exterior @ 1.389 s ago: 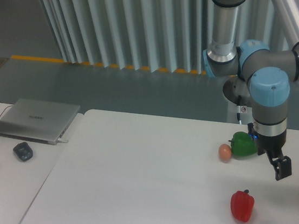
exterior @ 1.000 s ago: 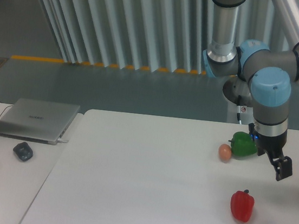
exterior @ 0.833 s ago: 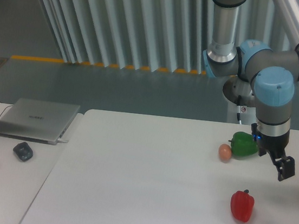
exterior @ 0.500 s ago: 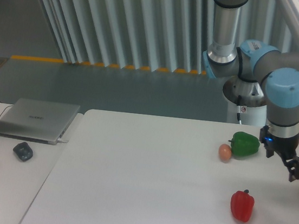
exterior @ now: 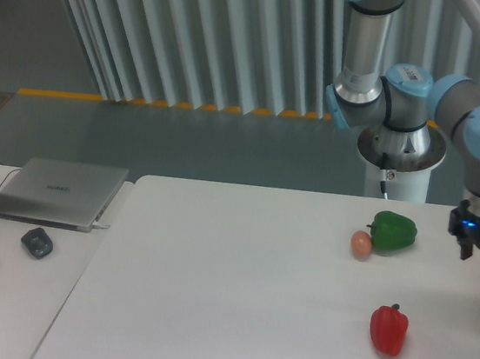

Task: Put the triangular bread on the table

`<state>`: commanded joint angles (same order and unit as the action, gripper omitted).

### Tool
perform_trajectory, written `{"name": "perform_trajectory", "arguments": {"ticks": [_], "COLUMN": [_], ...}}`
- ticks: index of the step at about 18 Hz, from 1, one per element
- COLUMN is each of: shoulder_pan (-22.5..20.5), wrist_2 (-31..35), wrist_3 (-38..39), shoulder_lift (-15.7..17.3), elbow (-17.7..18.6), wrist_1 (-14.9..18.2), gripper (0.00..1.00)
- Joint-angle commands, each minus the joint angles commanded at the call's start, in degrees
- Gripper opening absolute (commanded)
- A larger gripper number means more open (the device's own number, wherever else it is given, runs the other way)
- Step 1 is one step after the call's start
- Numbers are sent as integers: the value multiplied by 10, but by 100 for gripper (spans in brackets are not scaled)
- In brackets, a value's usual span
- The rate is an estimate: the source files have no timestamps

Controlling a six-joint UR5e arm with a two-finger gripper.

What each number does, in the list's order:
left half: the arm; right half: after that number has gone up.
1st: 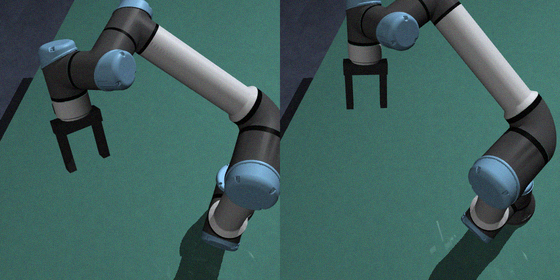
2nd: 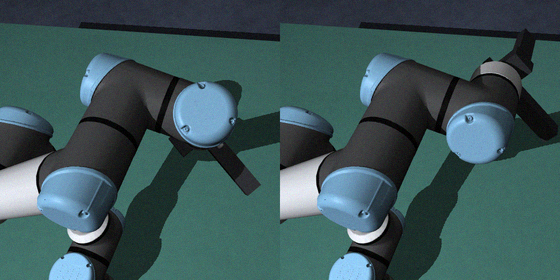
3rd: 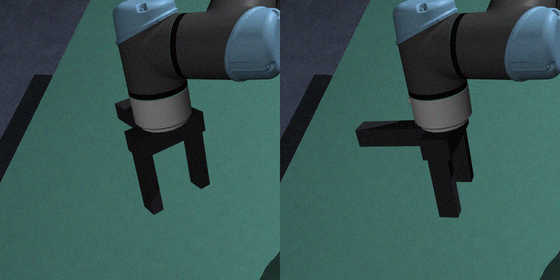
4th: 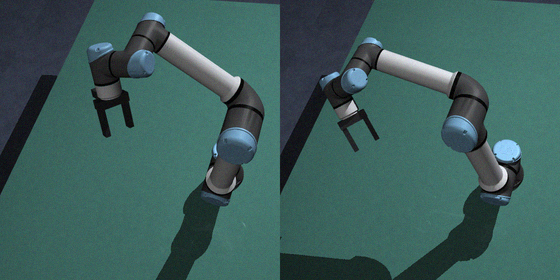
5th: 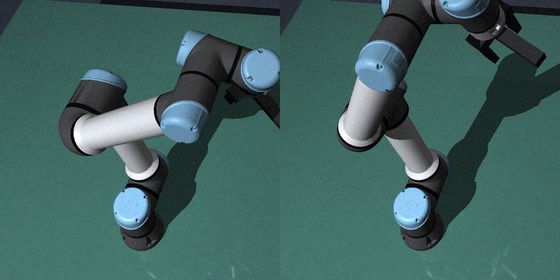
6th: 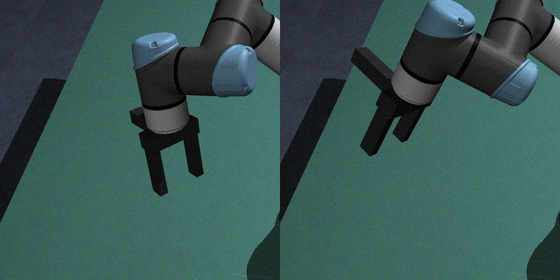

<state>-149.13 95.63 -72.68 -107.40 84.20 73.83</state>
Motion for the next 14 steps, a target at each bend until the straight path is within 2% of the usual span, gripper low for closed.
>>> {"name": "perform_trajectory", "arguments": {"ticks": [4,12,14], "shoulder_pan": [-39,-98,-107], "wrist_2": [3,6,5], "wrist_3": [-2,5,5], "shoulder_lift": [1,-15,-23], "elbow": [1,-2,-3], "wrist_1": [-18,-18,-27], "gripper": [100,100,100]}}
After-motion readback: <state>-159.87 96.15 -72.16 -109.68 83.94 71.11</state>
